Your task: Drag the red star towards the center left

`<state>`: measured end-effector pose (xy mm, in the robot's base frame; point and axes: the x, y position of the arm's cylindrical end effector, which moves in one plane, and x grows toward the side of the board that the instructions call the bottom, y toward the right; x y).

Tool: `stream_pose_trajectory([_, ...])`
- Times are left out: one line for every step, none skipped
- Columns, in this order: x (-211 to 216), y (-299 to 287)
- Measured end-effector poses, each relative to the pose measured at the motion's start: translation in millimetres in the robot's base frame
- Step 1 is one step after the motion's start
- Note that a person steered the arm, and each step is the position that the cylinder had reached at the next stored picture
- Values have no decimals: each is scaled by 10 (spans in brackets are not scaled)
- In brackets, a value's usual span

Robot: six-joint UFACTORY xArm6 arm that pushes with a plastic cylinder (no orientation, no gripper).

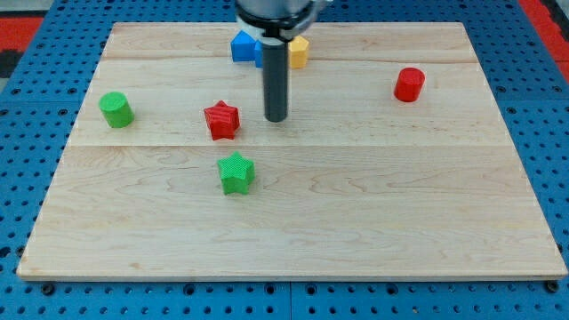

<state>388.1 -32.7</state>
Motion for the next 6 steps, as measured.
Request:
stream_pose_trajectory([164, -70])
stream_pose_trajectory([208, -141])
stream_pose_trajectory([55, -983])
stream_pose_trajectory([-77, -1376])
stream_pose_trajectory([-48, -499])
stream_pose_trajectory([227, 230])
